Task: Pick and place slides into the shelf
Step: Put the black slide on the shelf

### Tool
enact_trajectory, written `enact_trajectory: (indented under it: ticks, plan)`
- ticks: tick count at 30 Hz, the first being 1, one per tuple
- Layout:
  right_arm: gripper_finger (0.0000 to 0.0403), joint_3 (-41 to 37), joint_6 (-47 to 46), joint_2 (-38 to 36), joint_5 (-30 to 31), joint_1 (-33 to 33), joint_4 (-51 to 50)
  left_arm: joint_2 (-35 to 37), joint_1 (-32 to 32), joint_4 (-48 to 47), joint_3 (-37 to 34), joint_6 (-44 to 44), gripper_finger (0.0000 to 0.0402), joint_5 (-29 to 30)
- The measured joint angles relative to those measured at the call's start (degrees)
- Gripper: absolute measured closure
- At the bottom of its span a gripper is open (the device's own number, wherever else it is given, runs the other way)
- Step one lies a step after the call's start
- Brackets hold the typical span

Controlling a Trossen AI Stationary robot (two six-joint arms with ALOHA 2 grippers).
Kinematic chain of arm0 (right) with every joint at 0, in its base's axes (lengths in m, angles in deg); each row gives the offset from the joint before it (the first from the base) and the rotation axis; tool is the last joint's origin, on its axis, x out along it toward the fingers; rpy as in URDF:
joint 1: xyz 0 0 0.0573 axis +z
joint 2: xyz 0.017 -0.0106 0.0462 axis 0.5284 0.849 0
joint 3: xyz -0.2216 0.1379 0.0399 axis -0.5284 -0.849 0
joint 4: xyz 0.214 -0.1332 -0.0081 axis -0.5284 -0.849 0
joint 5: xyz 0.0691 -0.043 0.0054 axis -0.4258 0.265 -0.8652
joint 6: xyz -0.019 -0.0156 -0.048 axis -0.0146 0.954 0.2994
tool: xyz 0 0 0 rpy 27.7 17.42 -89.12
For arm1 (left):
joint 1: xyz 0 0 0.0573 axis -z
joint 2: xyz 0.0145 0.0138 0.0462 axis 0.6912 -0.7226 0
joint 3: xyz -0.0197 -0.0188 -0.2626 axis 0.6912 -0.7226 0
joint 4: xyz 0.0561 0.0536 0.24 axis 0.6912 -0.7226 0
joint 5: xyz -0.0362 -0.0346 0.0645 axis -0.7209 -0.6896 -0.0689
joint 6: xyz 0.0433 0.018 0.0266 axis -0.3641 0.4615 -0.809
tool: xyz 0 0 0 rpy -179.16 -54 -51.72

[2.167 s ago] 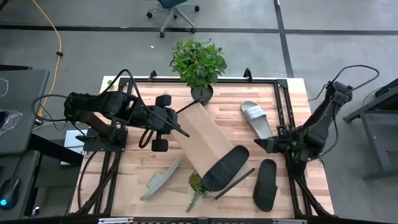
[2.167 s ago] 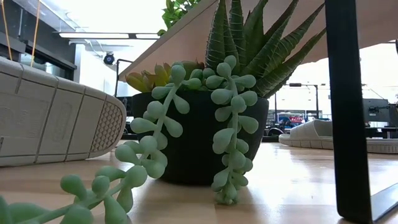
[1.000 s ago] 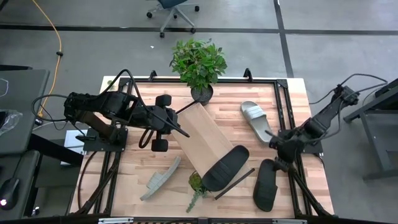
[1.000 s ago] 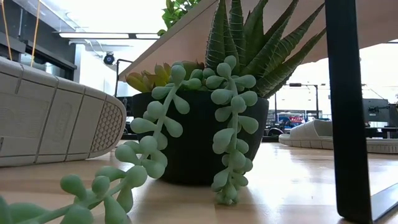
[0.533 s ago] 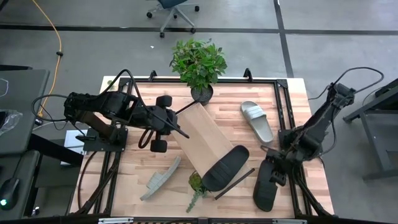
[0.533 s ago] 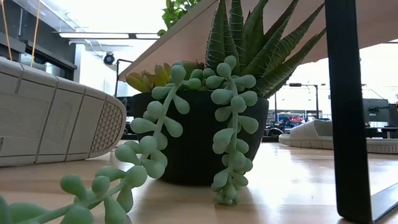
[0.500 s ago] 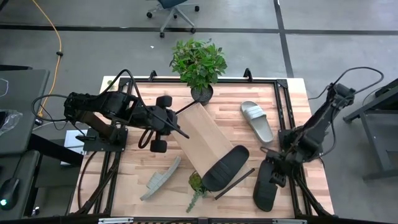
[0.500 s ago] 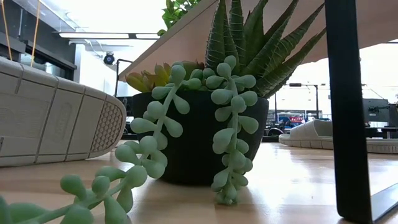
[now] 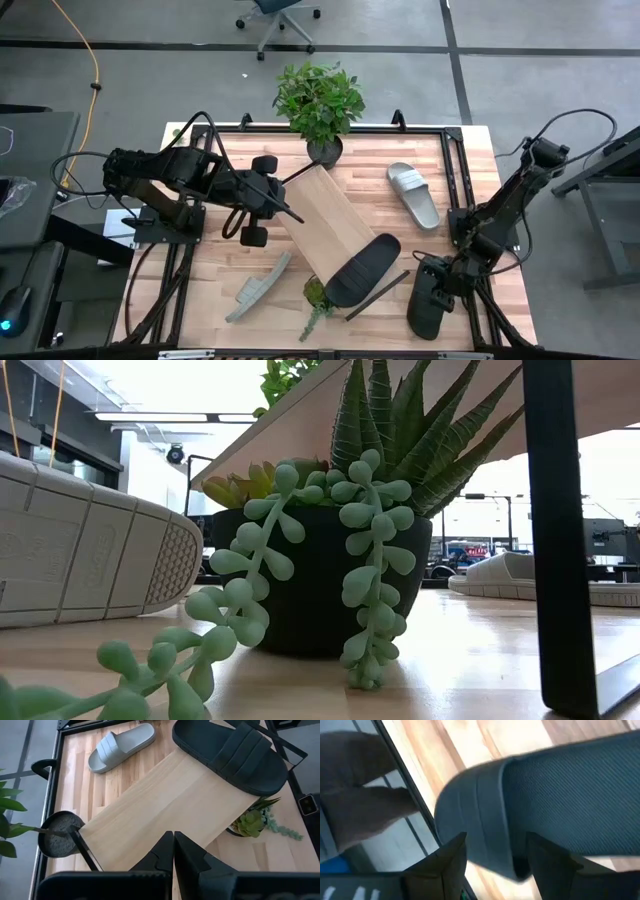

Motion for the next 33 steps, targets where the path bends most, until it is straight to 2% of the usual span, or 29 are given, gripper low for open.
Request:
enact_trajectory:
  ticks: [4,8,12,16,25,33]
  plan:
    - [0.0213,-2.0,-0.1,-0.3,0.8,0.0,4.2,0.0,0.0,0.0,0.0,0.0,0.0399,-1.6]
    - [0.0213,-4.4,-0.2,-0.3,-1.6,0.0,8.1,0.0,0.0,0.0,0.0,0.2,0.0399,-2.2]
    - [0.0223,-6.0,-0.3,-0.2,-1.4,0.0,13.8,0.0,0.0,0.0,0.0,0.2,0.0399,-2.2]
    - [0.0261,-6.1,0.1,-0.2,-1.3,0.0,15.0,0.0,0.0,0.0,0.0,0.2,0.0399,-2.1]
    - [0.0389,-6.1,0.8,-0.2,-1.2,0.0,15.5,0.0,0.0,0.0,0.0,0.1,0.0399,-2.1]
    - [0.0394,-6.1,0.2,-0.2,0.5,0.0,15.2,0.0,0.0,0.0,0.0,0.1,0.0399,-1.9]
